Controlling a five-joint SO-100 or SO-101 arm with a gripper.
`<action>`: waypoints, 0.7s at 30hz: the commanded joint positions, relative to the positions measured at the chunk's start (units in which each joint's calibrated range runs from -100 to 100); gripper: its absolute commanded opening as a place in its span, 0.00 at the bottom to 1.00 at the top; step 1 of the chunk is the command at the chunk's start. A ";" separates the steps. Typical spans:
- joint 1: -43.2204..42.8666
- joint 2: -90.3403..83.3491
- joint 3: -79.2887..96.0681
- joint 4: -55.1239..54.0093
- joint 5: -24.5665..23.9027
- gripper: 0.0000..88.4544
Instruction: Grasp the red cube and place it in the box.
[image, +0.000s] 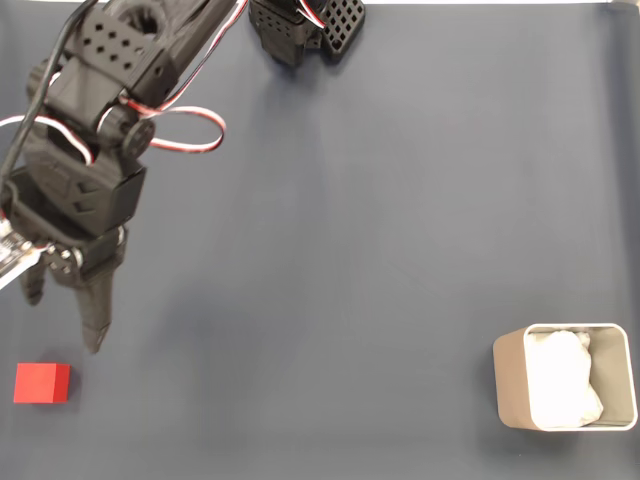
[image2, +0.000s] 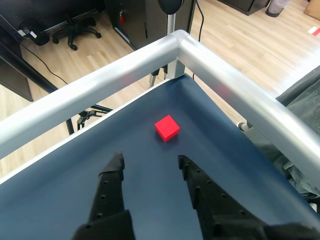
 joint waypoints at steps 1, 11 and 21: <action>1.33 2.88 -8.23 0.11 0.54 0.32; 3.39 15.27 -21.28 0.11 1.95 0.38; 4.74 28.44 -37.07 0.11 2.59 0.42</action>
